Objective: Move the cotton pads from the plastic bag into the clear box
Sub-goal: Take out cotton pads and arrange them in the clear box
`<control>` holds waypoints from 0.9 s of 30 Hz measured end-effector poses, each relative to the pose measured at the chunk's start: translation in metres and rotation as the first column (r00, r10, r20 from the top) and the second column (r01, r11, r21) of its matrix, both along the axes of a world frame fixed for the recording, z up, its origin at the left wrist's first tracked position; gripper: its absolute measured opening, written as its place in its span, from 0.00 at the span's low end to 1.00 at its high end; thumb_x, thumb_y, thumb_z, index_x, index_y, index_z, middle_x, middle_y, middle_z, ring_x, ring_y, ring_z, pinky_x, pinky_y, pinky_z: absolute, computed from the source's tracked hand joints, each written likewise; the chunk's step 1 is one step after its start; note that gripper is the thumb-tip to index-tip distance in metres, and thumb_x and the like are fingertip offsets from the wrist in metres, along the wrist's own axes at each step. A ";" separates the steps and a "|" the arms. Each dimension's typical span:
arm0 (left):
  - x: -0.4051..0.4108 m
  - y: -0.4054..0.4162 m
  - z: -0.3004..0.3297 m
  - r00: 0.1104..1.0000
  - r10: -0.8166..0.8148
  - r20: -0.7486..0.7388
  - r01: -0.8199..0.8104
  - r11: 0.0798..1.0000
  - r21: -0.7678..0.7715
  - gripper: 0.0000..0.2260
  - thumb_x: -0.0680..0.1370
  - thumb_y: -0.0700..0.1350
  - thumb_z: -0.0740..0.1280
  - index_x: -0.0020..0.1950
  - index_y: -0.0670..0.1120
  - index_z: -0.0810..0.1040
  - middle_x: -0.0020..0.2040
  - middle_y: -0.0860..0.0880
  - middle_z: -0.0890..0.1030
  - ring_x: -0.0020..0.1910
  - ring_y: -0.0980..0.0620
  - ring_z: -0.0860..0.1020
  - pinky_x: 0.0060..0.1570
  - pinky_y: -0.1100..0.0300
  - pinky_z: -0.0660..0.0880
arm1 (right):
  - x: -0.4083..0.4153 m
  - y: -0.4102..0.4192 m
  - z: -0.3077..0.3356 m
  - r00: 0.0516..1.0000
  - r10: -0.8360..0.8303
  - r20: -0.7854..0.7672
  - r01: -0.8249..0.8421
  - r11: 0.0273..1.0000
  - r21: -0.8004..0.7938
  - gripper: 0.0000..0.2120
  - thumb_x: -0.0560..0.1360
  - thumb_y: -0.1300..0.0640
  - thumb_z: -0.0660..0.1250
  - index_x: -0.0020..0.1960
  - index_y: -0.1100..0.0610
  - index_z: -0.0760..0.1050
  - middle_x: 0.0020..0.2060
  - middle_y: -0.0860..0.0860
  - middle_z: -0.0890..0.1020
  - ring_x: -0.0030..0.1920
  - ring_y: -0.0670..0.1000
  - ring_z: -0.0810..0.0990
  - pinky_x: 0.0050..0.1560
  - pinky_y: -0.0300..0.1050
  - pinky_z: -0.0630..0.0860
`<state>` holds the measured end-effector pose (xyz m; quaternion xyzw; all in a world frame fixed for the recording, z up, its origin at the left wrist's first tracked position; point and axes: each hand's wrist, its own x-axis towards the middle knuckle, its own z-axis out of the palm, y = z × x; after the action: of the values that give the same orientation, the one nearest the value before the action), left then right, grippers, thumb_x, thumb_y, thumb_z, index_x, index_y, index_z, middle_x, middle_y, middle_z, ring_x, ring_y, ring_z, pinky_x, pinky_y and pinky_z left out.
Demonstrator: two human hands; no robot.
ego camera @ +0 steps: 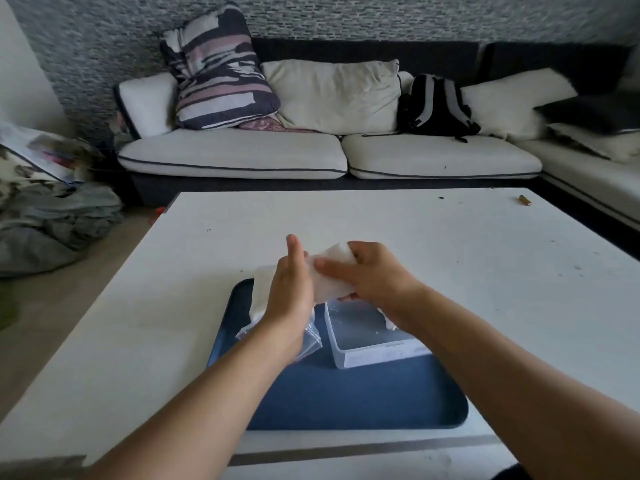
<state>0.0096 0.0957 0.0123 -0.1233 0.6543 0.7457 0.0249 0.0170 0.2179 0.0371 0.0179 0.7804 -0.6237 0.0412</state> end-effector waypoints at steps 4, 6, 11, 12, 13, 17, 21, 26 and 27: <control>-0.001 -0.013 -0.003 0.939 -0.263 -0.223 0.113 0.846 -0.520 0.13 0.80 0.58 0.65 0.54 0.49 0.78 0.52 0.55 0.81 0.51 0.56 0.80 0.54 0.57 0.76 | -0.018 0.048 0.005 0.937 -0.350 -0.023 0.348 0.921 0.177 0.15 0.64 0.54 0.83 0.37 0.59 0.77 0.34 0.53 0.79 0.33 0.51 0.79 0.34 0.45 0.80; 0.002 -0.019 -0.008 0.851 -0.451 -0.268 0.117 0.661 -0.741 0.12 0.79 0.55 0.68 0.58 0.50 0.78 0.53 0.55 0.82 0.52 0.56 0.80 0.53 0.59 0.76 | -0.024 0.058 0.000 0.928 -0.364 0.082 0.329 0.902 0.279 0.17 0.64 0.55 0.82 0.43 0.63 0.79 0.38 0.57 0.82 0.33 0.54 0.80 0.38 0.47 0.82; 0.015 -0.016 -0.020 0.647 -0.762 0.034 0.226 0.150 -0.963 0.14 0.80 0.56 0.66 0.61 0.51 0.78 0.58 0.52 0.80 0.57 0.50 0.78 0.56 0.53 0.75 | -0.034 0.038 -0.027 0.937 -0.228 0.264 0.046 0.831 0.554 0.12 0.68 0.57 0.75 0.46 0.64 0.79 0.36 0.59 0.84 0.31 0.56 0.85 0.33 0.45 0.81; 0.016 -0.015 -0.023 0.627 -0.775 0.082 0.244 0.096 -0.965 0.14 0.80 0.56 0.66 0.61 0.51 0.78 0.60 0.52 0.80 0.57 0.50 0.78 0.57 0.53 0.75 | -0.036 0.035 -0.034 0.943 -0.230 0.241 0.039 0.795 0.605 0.12 0.67 0.56 0.75 0.43 0.63 0.78 0.33 0.57 0.83 0.29 0.55 0.85 0.32 0.44 0.81; 0.017 -0.014 -0.025 0.615 -0.779 0.123 0.263 0.056 -0.963 0.14 0.79 0.57 0.66 0.62 0.52 0.78 0.61 0.52 0.80 0.58 0.50 0.78 0.57 0.53 0.75 | -0.036 0.033 -0.039 0.950 -0.231 0.208 0.034 0.741 0.670 0.12 0.65 0.55 0.76 0.41 0.61 0.76 0.30 0.55 0.82 0.27 0.54 0.84 0.31 0.44 0.80; 0.021 -0.012 -0.030 0.567 -0.796 0.212 0.288 -0.050 -0.956 0.14 0.79 0.57 0.66 0.61 0.52 0.79 0.59 0.53 0.82 0.57 0.49 0.80 0.56 0.50 0.77 | -0.034 0.032 -0.053 0.970 -0.231 0.070 0.066 0.535 0.842 0.20 0.63 0.49 0.79 0.42 0.57 0.71 0.34 0.50 0.78 0.37 0.55 0.82 0.35 0.43 0.75; 0.026 -0.011 -0.031 0.555 -0.795 0.244 0.293 -0.088 -0.952 0.11 0.78 0.57 0.66 0.54 0.53 0.80 0.50 0.50 0.83 0.47 0.46 0.81 0.48 0.49 0.80 | -0.036 0.039 -0.063 0.975 -0.221 0.014 0.093 0.466 0.880 0.26 0.62 0.45 0.81 0.49 0.55 0.71 0.40 0.50 0.77 0.43 0.56 0.80 0.39 0.45 0.74; 0.028 -0.011 -0.033 0.539 -0.810 0.229 0.290 -0.077 -0.954 0.12 0.79 0.57 0.66 0.55 0.51 0.79 0.50 0.50 0.82 0.48 0.46 0.81 0.48 0.49 0.79 | -0.036 0.045 -0.075 0.968 -0.226 -0.110 0.191 0.378 0.906 0.24 0.67 0.51 0.78 0.56 0.58 0.71 0.48 0.55 0.82 0.45 0.60 0.81 0.39 0.46 0.70; 0.029 -0.010 -0.033 0.536 -0.813 0.227 0.284 -0.080 -0.955 0.12 0.79 0.57 0.66 0.55 0.51 0.78 0.51 0.49 0.82 0.48 0.45 0.81 0.49 0.49 0.79 | -0.036 0.045 -0.077 0.968 -0.217 -0.127 0.200 0.359 0.912 0.23 0.68 0.52 0.77 0.57 0.58 0.71 0.48 0.55 0.83 0.45 0.60 0.81 0.39 0.46 0.70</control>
<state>0.0383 0.0852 -0.0205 0.3510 0.9233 0.1038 0.1165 -0.0188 0.2627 -0.0404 0.1410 0.9849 -0.0883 -0.0486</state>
